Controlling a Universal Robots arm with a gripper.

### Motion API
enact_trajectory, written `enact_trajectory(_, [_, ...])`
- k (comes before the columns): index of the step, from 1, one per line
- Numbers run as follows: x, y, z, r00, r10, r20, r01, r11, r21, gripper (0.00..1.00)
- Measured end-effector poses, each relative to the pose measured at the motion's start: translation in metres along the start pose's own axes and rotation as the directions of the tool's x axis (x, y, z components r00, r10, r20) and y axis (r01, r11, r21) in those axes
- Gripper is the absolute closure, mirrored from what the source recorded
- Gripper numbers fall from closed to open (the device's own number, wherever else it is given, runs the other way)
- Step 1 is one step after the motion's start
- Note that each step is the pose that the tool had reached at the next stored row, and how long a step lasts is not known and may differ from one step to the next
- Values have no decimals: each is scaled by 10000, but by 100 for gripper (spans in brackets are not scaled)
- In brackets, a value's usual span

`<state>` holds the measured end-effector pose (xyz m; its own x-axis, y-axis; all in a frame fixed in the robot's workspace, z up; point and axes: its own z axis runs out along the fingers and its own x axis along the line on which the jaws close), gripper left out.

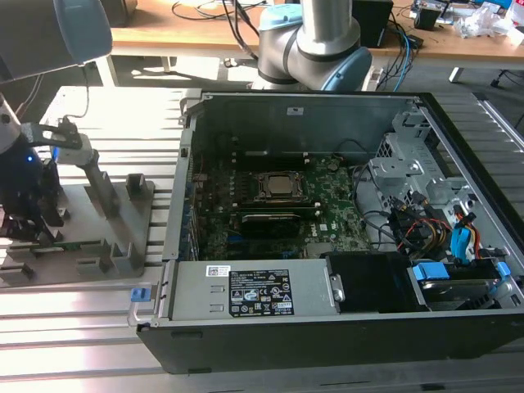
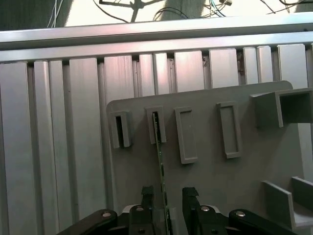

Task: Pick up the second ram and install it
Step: 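Pick up the second ram and move it above second insertion slot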

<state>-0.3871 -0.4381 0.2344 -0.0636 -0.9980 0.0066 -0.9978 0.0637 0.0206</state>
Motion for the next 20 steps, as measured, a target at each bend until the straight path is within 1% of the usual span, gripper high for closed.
enact_trajectory(1, [3,-2,34,10000,-5,-5,5,10000,0,62])
enact_trajectory(2, [4,-3,93,10000,-21,-8,21,10000,0,62])
enact_trajectory(4, [5,-3,143,10000,-40,-9,40,10000,-1,62])
enact_trajectory(6, [8,-1,225,9999,-158,-11,158,9999,0,62])
enact_trajectory(8, [12,0,262,9996,-287,-14,287,9996,1,62])
enact_trajectory(11, [13,-1,364,9986,-522,-18,522,9986,3,62])
enact_trajectory(12, [12,-2,383,9986,-528,-18,528,9986,3,62])
enact_trajectory(17, [13,-2,390,9986,-528,-19,528,9986,2,64])
enact_trajectory(18, [12,-2,390,9986,-528,-18,528,9986,2,77])
enact_trajectory(19, [12,-2,390,9986,-528,-18,528,9986,1,83])
enact_trajectory(20, [13,-2,390,9986,-529,-18,529,9986,2,83])
